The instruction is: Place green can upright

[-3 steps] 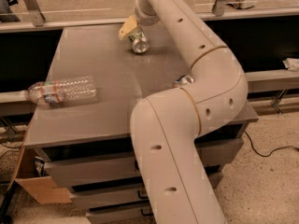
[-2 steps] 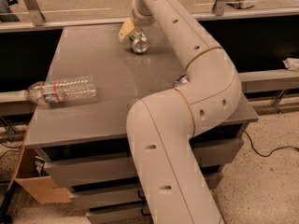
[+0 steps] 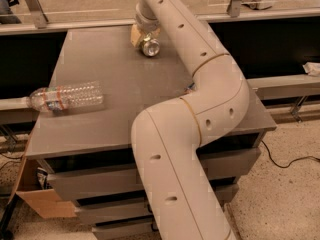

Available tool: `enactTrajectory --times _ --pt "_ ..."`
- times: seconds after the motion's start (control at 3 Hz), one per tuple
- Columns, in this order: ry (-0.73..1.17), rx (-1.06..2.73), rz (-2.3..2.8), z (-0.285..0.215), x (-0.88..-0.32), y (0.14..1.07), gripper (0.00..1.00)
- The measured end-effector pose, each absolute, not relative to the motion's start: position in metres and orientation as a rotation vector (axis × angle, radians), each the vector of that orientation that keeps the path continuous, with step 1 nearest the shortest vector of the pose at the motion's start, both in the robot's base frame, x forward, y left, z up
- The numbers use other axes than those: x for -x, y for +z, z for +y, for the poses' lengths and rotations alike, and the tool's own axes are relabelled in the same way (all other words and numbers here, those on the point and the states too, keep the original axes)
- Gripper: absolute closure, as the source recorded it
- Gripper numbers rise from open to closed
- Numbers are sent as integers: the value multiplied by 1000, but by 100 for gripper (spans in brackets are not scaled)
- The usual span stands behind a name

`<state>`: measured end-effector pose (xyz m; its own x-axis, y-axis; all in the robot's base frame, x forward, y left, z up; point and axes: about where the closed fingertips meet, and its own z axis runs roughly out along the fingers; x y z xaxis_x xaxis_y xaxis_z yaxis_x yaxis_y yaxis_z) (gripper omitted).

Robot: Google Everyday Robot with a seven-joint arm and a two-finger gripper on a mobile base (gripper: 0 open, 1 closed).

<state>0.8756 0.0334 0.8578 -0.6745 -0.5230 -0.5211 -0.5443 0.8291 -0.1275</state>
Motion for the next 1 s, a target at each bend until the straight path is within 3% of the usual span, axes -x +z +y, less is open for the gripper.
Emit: enactTrajectory --times 0.67,1.0 --pt "-17 860 2367 15 -878 889 97" --pt "-1 880 2230 -21 -878 936 100"
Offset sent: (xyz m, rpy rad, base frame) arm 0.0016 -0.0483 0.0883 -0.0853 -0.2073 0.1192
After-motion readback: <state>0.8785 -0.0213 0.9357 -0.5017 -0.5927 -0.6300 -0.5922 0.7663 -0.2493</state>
